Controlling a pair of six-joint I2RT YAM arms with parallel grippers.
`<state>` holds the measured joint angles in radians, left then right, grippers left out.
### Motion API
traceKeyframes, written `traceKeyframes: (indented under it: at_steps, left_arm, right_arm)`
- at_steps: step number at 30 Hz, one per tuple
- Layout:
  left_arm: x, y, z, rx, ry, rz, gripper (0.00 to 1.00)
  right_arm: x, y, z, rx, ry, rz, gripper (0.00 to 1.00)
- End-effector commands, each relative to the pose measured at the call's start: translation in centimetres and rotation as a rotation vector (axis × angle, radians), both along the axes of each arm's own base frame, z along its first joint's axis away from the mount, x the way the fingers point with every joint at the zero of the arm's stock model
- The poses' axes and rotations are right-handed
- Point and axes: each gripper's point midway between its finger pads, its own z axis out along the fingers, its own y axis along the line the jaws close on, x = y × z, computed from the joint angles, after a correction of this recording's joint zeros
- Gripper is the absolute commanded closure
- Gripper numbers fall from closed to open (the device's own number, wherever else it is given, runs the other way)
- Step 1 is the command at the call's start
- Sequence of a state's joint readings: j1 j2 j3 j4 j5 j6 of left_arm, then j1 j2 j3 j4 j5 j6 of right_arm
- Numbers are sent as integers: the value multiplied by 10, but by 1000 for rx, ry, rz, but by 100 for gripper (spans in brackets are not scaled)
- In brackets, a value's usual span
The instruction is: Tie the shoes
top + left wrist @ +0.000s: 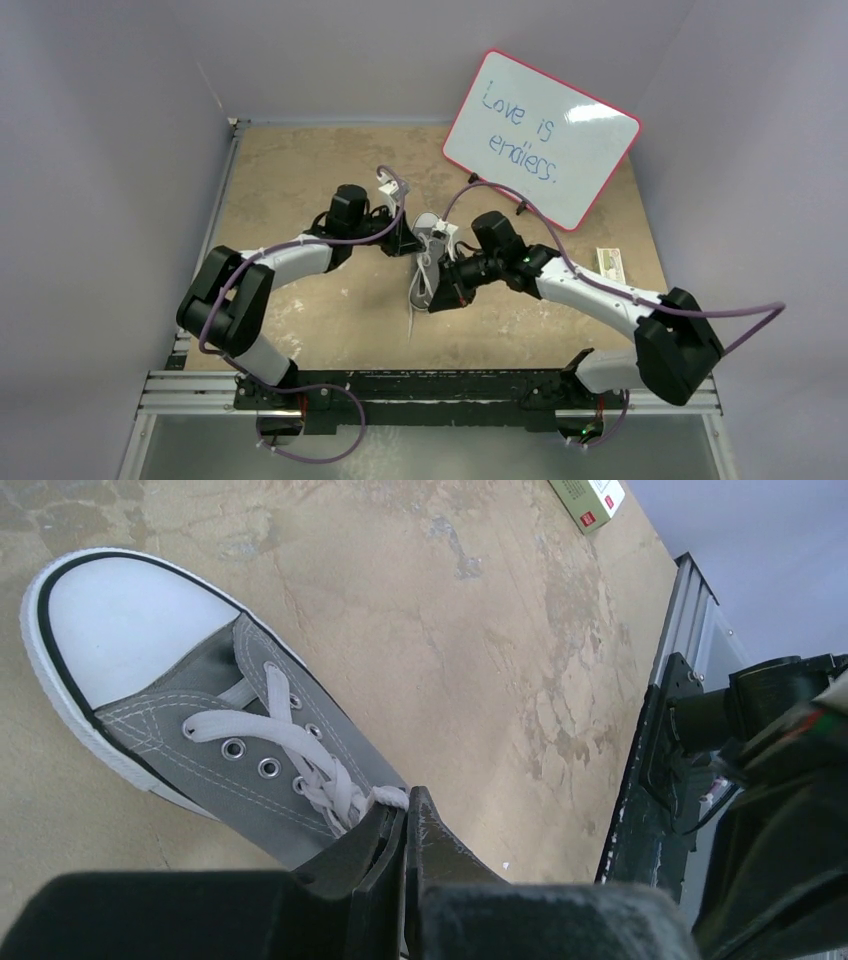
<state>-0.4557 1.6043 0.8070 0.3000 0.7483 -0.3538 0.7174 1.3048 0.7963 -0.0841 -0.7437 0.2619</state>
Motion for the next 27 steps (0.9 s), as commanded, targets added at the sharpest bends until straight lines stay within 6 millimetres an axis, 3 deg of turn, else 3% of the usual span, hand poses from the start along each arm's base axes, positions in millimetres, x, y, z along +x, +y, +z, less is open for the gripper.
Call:
traceKeyframes:
  at_steps: [1, 6, 11, 13, 15, 19, 20, 23, 27]
  left_arm:
    - [8, 6, 19, -14, -47, 55, 100]
    - [11, 9, 22, -9, -56, 84, 100]
    - [11, 10, 15, 1, -33, 91, 100]
    - [11, 11, 16, 1, -30, 98, 100]
    - [10, 11, 17, -2, -30, 99, 100]
    - [7, 10, 17, -12, -9, 92, 100]
    - [6, 10, 17, -14, -5, 92, 100]
    - [5, 10, 20, -29, 2, 98, 100]
    - [1, 11, 23, -37, -5, 101, 100]
  right_arm:
    - [-26, -3, 3, 5, 213, 59, 100]
    - [-13, -23, -28, -187, 226, -82, 100]
    - [-2, -37, -42, -281, 185, -186, 100]
    - [-3, -36, -47, -289, 181, -145, 90]
    - [10, -32, -40, -266, 105, -150, 76]
    - [52, -23, -2, -107, -163, -284, 31]
    - [64, -19, 7, -45, -237, -312, 27]
    - [96, -22, 6, 17, -317, -398, 28]
    - [112, -9, -9, 40, -329, -313, 48]
